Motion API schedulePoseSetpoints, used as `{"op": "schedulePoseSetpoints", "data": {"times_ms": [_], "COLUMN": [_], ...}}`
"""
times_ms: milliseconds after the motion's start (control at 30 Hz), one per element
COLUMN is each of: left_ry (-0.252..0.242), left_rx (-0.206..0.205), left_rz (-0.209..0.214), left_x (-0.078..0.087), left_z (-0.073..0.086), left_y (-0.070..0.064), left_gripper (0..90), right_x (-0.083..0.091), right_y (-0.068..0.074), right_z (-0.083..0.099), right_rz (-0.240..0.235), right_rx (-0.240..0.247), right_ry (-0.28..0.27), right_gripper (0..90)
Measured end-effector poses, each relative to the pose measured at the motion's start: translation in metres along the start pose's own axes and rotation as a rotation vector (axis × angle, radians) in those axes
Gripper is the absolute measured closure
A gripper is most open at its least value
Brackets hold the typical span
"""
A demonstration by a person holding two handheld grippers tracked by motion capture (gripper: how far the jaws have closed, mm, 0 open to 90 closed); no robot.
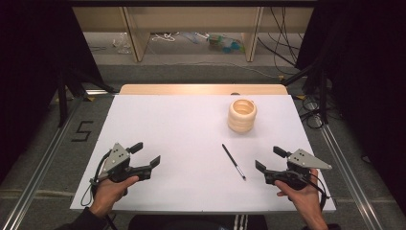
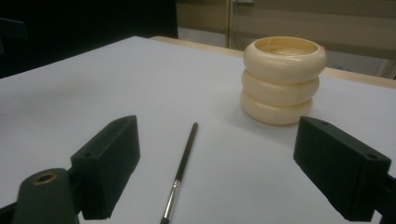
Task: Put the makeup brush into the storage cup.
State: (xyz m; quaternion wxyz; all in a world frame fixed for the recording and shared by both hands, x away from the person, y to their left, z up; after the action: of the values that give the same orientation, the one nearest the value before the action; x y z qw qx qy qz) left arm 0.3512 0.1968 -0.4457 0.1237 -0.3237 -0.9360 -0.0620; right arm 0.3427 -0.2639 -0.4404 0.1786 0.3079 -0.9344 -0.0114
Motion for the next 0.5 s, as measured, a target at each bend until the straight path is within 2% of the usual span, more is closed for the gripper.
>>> {"op": "schedulePoseSetpoints", "data": {"times_ms": [100, 233, 267, 333, 367, 400, 500], "left_ry": [-0.001, 0.001, 0.0, 0.001, 0.001, 0.0, 0.0], "left_rx": [-0.001, -0.002, -0.001, -0.002, -0.002, -0.001, -0.004], "left_rz": [0.002, 0.002, 0.0, 0.002, 0.001, 0.001, 0.0], "left_x": [-0.0003, -0.0002, -0.0002, -0.0002, -0.0003, -0.0005, -0.0006], "left_z": [-0.0002, 0.0, 0.0, 0.0, 0.0, 0.0, -0.0001], "left_y": [-0.0003, -0.0002, -0.0001, -0.0001, -0.0002, -0.0003, -0.0003], "left_gripper": [18.8, 18.7, 18.8, 18.8, 18.7, 18.8, 18.7], "right_x": [0.0002, -0.0016, 0.001, 0.0011, -0.0008, -0.0013, -0.0013], "right_y": [-0.0005, 0.0002, -0.0001, 0.0004, 0.0005, 0.0013, 0.0014], "right_z": [0.0003, 0.0005, 0.0, -0.0001, 0.0002, 0.0002, 0.0002], "right_rz": [-0.001, -0.01, 0.004, -0.001, -0.008, -0.021, -0.017], "right_rx": [-0.008, -0.014, 0.003, -0.005, -0.008, -0.023, -0.016], "right_ry": [0.011, -0.002, 0.036, 0.044, 0.02, 0.019, 0.024], "right_gripper": [15.7, 15.7, 15.8, 15.8, 15.8, 15.8, 15.8]}}
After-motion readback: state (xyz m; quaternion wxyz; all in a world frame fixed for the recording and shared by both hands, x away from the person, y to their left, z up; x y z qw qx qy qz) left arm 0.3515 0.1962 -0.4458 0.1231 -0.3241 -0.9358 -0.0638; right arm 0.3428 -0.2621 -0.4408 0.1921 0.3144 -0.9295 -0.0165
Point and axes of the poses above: each handheld gripper's, and its own axes: x roughly backward along the jaws, z roughly out of its underside, y roughly to its left, the point moved 2 cm from there along -x, roughly forward along the jaws, and after that the axes turned 5 degrees about -x, right-handed, at the moved point
